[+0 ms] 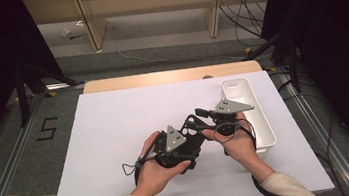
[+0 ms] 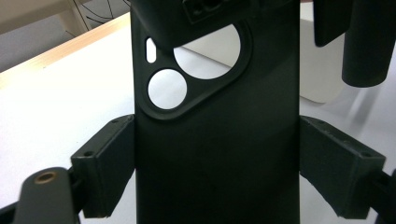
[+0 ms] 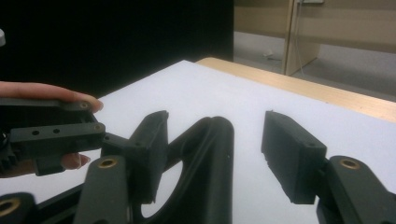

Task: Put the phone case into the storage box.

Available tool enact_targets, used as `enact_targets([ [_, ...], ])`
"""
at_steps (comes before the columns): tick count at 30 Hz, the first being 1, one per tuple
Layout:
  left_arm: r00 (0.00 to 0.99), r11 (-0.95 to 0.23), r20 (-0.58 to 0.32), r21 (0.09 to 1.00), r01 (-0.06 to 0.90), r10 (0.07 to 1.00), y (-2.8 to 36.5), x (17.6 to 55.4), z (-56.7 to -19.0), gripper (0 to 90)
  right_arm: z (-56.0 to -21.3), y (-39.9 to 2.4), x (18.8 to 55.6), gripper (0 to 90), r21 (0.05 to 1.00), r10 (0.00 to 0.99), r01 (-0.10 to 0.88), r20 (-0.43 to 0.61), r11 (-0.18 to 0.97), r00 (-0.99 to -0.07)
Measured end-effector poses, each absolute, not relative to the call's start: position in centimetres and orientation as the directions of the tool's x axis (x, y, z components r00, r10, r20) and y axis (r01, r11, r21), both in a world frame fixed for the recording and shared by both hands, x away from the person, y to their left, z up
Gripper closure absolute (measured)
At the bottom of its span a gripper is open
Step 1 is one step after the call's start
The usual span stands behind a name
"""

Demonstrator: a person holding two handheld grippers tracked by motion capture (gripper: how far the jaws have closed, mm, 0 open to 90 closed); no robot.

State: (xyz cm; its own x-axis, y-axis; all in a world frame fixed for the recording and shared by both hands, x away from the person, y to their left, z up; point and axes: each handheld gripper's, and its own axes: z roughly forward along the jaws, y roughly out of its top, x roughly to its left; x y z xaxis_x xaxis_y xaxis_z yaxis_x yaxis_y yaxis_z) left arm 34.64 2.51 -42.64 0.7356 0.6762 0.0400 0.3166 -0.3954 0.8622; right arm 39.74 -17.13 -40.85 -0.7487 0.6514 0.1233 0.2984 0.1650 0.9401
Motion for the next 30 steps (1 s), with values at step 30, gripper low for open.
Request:
enact_targets([
  [30, 0.729, -0.404, 0.06, 0.862, 0.307, 0.682, 2.52, 34.65, -42.87, 15.4, -41.04, -16.53, 40.05, 66.0, 0.92, 0.614, 0.374, 0.23, 0.116, -0.755],
])
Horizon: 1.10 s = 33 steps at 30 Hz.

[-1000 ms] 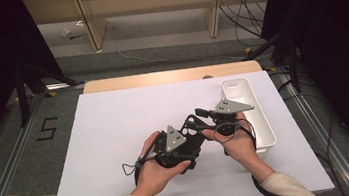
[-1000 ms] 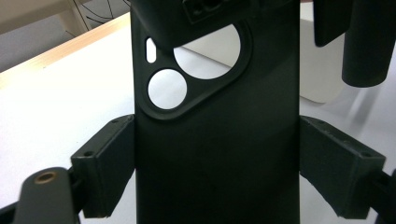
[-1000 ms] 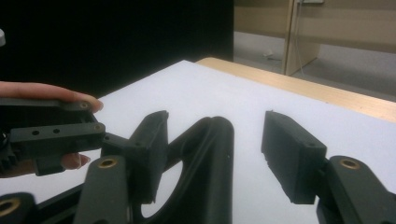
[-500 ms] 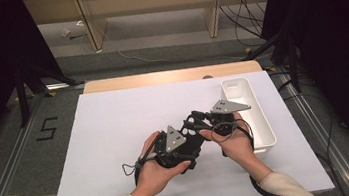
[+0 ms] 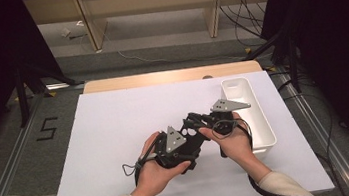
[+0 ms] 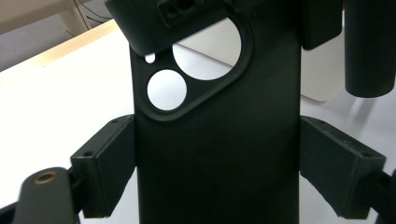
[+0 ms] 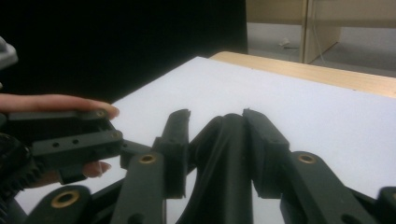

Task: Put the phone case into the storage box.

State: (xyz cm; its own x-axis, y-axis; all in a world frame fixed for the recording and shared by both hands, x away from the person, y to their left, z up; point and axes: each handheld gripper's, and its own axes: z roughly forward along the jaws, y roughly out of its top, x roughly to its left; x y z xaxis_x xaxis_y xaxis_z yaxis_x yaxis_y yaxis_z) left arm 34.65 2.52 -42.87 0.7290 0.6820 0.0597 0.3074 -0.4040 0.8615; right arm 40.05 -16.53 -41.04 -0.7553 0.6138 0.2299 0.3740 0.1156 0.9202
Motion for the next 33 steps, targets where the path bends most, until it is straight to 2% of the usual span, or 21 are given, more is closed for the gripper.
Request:
enact_targets([
  [7, 0.731, -0.387, 0.055, 0.874, 0.294, 0.68, 2.3, 34.5, -42.9, 14.0, -40.4, -16.4, 39.6, 76.5, 0.92, 0.582, 0.39, 0.294, 0.044, -0.758],
  [10, 0.726, -0.383, 0.065, 0.879, 0.283, 0.685, 2.4, 34.5, -42.7, 14.4, -39.9, -16.2, 39.3, 78.0, 0.926, 0.58, 0.374, 0.279, 0.047, -0.766],
  [11, 0.726, -0.399, 0.084, 0.875, 0.274, 0.682, 2.6, 34.6, -42.6, 26.0, -39.8, -16.2, 39.3, 78.1, 0.927, 0.574, 0.37, 0.269, 0.063, -0.773],
  [12, 0.735, -0.385, 0.061, 0.879, 0.28, 0.675, 2.7, 34.7, -42.6, 24.9, -39.6, -16.3, 39.3, 78.1, 0.936, 0.582, 0.339, 0.226, 0.092, -0.781],
  [14, 0.741, -0.355, 0.015, 0.884, 0.304, 0.672, 3.1, 35.0, -42.7, 21.3, -39.5, -16.5, 39.3, 78.1, 0.932, 0.566, 0.356, 0.258, 0.068, -0.783],
  [17, 0.764, -0.335, -0.025, 0.889, 0.311, 0.644, 3.6, 35.3, -42.6, 20.9, -39.2, -16.4, 39.2, 78.1, 0.937, 0.561, 0.334, 0.225, 0.098, -0.797],
  [24, 0.841, -0.328, -0.122, 0.884, 0.334, 0.527, 5.9, 36.5, -42.0, 28.4, -38.7, -16.9, 39.4, 78.1, 0.939, 0.492, 0.31, 0.202, 0.15, -0.847],
  [27, 0.889, -0.325, -0.174, 0.887, 0.328, 0.423, 6.6, 37.1, -42.3, 32.0, -38.6, -17.1, 39.6, 78.1, 0.935, 0.451, 0.304, 0.196, 0.182, -0.871],
  [29, 0.901, -0.345, -0.153, 0.887, 0.306, 0.405, 7.0, 37.4, -42.5, 38.1, -38.6, -17.2, 39.6, 78.1, 0.933, 0.425, 0.303, 0.198, 0.196, -0.883],
  [31, 0.885, -0.369, -0.126, 0.876, 0.311, 0.448, 7.5, 37.7, -42.8, 40.1, -38.6, -17.1, 39.6, 78.1, 0.932, 0.404, 0.297, 0.196, 0.205, -0.893],
  [33, 0.895, -0.383, -0.126, 0.872, 0.306, 0.428, 7.5, 37.7, -43.2, 42.7, -38.5, -17.0, 39.5, 78.1, 0.932, 0.39, 0.294, 0.195, 0.212, -0.9],
])
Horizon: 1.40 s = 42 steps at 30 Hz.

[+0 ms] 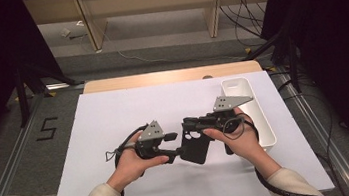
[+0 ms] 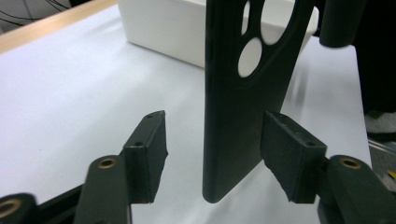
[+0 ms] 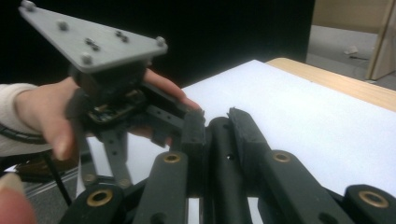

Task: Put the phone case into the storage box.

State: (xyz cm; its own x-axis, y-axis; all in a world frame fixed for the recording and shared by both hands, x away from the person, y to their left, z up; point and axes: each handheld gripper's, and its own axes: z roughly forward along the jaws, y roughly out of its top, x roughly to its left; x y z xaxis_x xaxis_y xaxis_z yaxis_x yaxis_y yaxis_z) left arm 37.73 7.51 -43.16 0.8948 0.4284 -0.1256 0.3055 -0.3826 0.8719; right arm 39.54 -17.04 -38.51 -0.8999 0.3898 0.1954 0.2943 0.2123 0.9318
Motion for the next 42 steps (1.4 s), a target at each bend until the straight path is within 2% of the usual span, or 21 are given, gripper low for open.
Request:
enact_targets([
  [1, 0.899, -0.388, -0.132, 0.869, 0.308, 0.417, 7.5, 37.7, -43.2, 43.5, -38.5, -17.0, 39.5, 78.1, 0.932, 0.386, 0.292, 0.194, 0.213, -0.902],
  [2, 0.822, -0.136, -0.327, 0.892, 0.431, 0.466, 5.7, 36.8, -43.7, 44.1, -38.5, -17.0, 39.5, 78.1, 0.933, 0.381, 0.289, 0.193, 0.214, -0.904],
  [4, 0.856, -0.192, -0.297, 0.894, 0.405, 0.424, 5.9, 36.8, -43.8, 45.5, -38.5, -16.9, 39.5, 78.1, 0.933, 0.369, 0.287, 0.194, 0.216, -0.909],
  [7, 0.751, 0.07, -0.506, 0.845, 0.531, 0.424, 3.7, 35.7, -44.0, 46.5, -38.4, -16.9, 39.4, 78.1, 0.933, 0.349, 0.285, 0.196, 0.222, -0.916],
  [10, 0.679, 0.216, -0.624, 0.777, 0.592, 0.387, 2.4, 35.2, -44.0, 48.0, -38.3, -16.7, 39.3, 78.1, 0.933, 0.333, 0.279, 0.194, 0.228, -0.923],
  [12, 0.648, 0.277, -0.663, 0.747, 0.604, 0.375, 1.9, 35.1, -43.9, 49.2, -38.3, -16.6, 39.2, 78.1, 0.933, 0.322, 0.275, 0.193, 0.232, -0.927],
  [18, 0.641, 0.306, -0.682, 0.731, 0.61, 0.353, 1.7, 34.8, -43.8, 55.0, -38.4, -16.3, 39.1, 78.1, 0.931, 0.293, 0.273, 0.197, 0.244, -0.936],
  [22, 0.6, 0.39, -0.74, 0.671, 0.63, 0.305, 0.9, 34.3, -43.5, 58.6, -38.4, -16.1, 39.0, 78.1, 0.932, 0.271, 0.268, 0.2, 0.245, -0.942],
  [23, 0.959, -0.445, -0.106, 0.868, 0.218, 0.264, 6.6, 37.3, -44.1, 58.9, -38.4, -16.1, 39.0, 78.1, 0.932, 0.265, 0.266, 0.2, 0.245, -0.943],
  [31, 0.97, -0.46, -0.085, 0.869, 0.184, 0.229, 6.9, 37.3, -44.0, 69.3, -38.4, -16.0, 38.9, 78.0, 0.935, 0.221, 0.254, 0.201, 0.247, -0.954],
  [35, 0.969, -0.453, -0.104, 0.869, 0.199, 0.225, 7.1, 37.3, -43.8, 74.9, -38.2, -15.9, 38.8, 77.8, 0.94, 0.192, 0.231, 0.186, 0.252, -0.964],
  [42, 0.964, -0.45, -0.154, 0.86, 0.239, 0.217, 7.2, 37.3, -43.4, 79.3, -38.0, -16.0, 38.7, 75.9, 0.947, 0.163, 0.2, 0.161, 0.253, -0.973],
])
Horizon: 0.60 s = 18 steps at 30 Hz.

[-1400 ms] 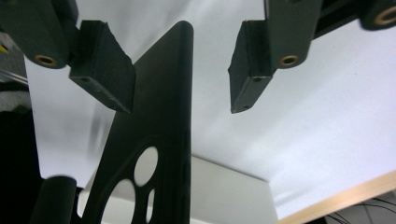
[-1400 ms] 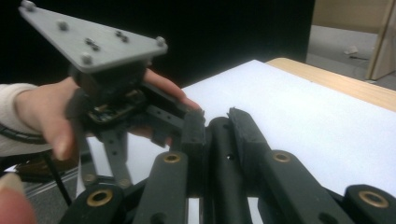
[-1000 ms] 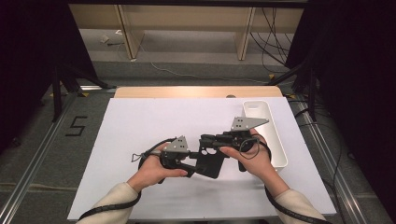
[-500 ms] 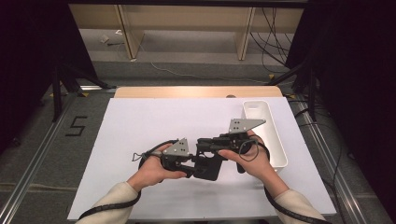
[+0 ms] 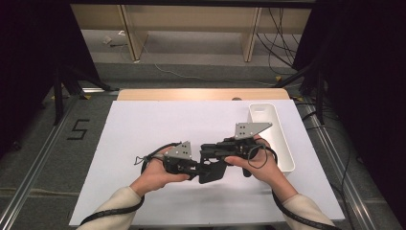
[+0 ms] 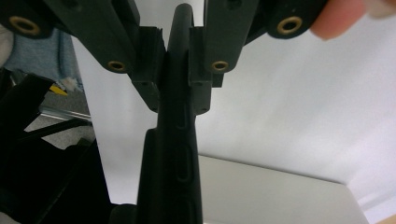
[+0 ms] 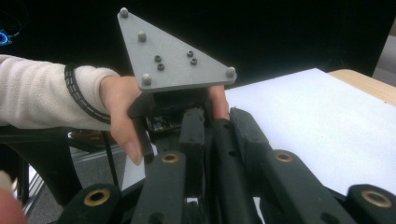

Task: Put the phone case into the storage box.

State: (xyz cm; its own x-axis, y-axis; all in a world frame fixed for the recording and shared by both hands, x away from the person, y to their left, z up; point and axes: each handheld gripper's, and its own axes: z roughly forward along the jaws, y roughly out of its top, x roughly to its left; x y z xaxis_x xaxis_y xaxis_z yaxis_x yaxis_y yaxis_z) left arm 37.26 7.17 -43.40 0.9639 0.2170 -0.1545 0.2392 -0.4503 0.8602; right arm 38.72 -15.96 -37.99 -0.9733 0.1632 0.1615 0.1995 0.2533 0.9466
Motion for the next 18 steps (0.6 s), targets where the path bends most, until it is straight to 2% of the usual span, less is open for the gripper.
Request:
enact_targets([
  [3, 0.961, -0.453, -0.161, 0.856, 0.25, 0.225, 7.14, 37.23, -43.24, 79.7, -37.93, -16.03, 38.76, 71.5, 0.95, 0.163, 0.186, 0.148, 0.25, -0.975],
  [6, 0.956, -0.454, -0.168, 0.851, 0.264, 0.242, 7.18, 37.24, -43.22, 79.8, -37.96, -16.1, 38.82, 62.8, 0.951, 0.181, 0.177, 0.134, 0.253, -0.974],
  [9, 0.948, -0.443, -0.169, 0.852, 0.277, 0.268, 7.28, 37.3, -43.09, 79.9, -37.96, -16.17, 38.95, 48.1, 0.954, 0.231, 0.164, 0.106, 0.252, -0.967],
  [12, 0.941, -0.424, -0.171, 0.858, 0.288, 0.292, 7.39, 37.33, -42.89, 80.0, -37.79, -16.21, 38.94, 24.4, 0.96, 0.316, 0.154, 0.074, 0.235, -0.946],
  [13, 0.939, -0.424, -0.167, 0.858, 0.289, 0.301, 7.41, 37.3, -42.85, 80.0, -37.73, -16.26, 39.03, 20.1, 0.961, 0.354, 0.144, 0.054, 0.234, -0.934],
  [18, 0.913, -0.41, -0.153, 0.856, 0.313, 0.377, 7.5, 37.25, -42.66, 80.0, -37.74, -16.87, 39.29, 21.2, 0.966, 0.397, 0.177, 0.09, 0.189, -0.913],
])
